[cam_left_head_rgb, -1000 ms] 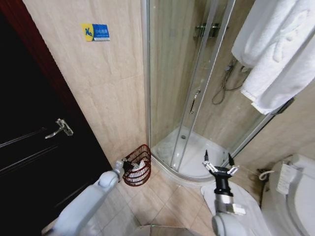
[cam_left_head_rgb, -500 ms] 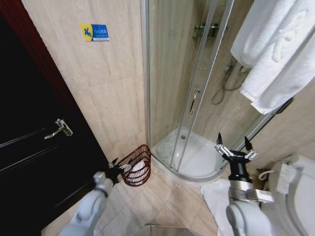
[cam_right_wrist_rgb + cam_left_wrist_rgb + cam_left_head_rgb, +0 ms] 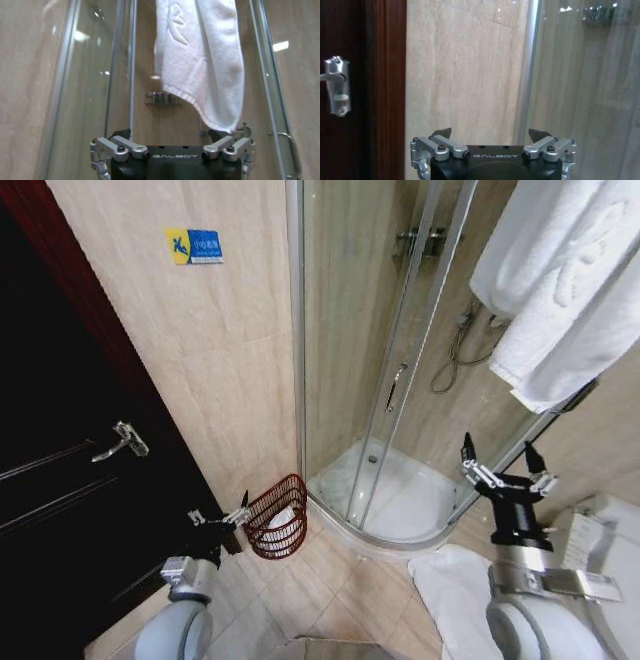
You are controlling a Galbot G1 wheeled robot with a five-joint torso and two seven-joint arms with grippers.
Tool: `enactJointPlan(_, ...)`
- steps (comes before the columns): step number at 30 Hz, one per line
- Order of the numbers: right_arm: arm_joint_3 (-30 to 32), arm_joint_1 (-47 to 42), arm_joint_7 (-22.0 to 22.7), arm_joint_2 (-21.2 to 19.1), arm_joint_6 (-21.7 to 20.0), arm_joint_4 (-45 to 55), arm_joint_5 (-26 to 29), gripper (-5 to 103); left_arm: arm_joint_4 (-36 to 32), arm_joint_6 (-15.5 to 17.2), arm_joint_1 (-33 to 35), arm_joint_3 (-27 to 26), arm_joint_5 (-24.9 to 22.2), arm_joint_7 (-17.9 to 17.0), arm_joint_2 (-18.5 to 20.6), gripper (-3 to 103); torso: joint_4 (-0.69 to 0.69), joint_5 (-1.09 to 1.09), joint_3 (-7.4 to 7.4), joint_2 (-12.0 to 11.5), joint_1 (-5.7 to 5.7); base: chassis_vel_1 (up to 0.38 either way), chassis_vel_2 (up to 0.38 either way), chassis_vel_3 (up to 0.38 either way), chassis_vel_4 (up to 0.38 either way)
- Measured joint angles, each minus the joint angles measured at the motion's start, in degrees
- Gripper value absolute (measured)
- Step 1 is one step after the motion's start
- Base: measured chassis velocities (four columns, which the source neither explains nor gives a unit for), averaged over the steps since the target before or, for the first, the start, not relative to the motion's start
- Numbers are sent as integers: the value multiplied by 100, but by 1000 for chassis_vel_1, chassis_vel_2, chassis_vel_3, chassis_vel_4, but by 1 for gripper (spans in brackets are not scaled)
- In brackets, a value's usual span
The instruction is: Discard the used towel into the hamper.
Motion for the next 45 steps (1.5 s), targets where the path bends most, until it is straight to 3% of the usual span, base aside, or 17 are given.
enactJointPlan(9,296,-57,-4,-3,-88,-6,149,100,71,102,-111,-113,-185,108,158,100,1,-1,0,0,0,0,0,0,0)
enactJointPlan(25,662,163,-124,-349,-9,-23,510,100,222,109,-117,-98,-220,147,-24,100,2,-2,0,0,0,0,0,0,0)
enactJointPlan(33,1556,501,-125,-1156,195,-26,1426,100,227,105,-119,-92,-221,149,-19,100,2,-2,0,0,0,0,0,0,0)
enactJointPlan(36,2173,499,-167,-1560,250,-26,1844,100,229,105,-119,-91,-221,149,-17,100,2,0,0,-1,0,0,0,0,0)
enactJointPlan(40,2885,505,-224,-1876,218,-27,2385,100,230,105,-119,-91,-221,149,-16,100,0,-2,0,-1,0,0,0,0,0)
enactJointPlan(45,3291,681,-246,-2109,99,-26,2717,100,232,104,-120,-90,-222,149,-15,100,2,-2,0,-2,0,0,0,0,0)
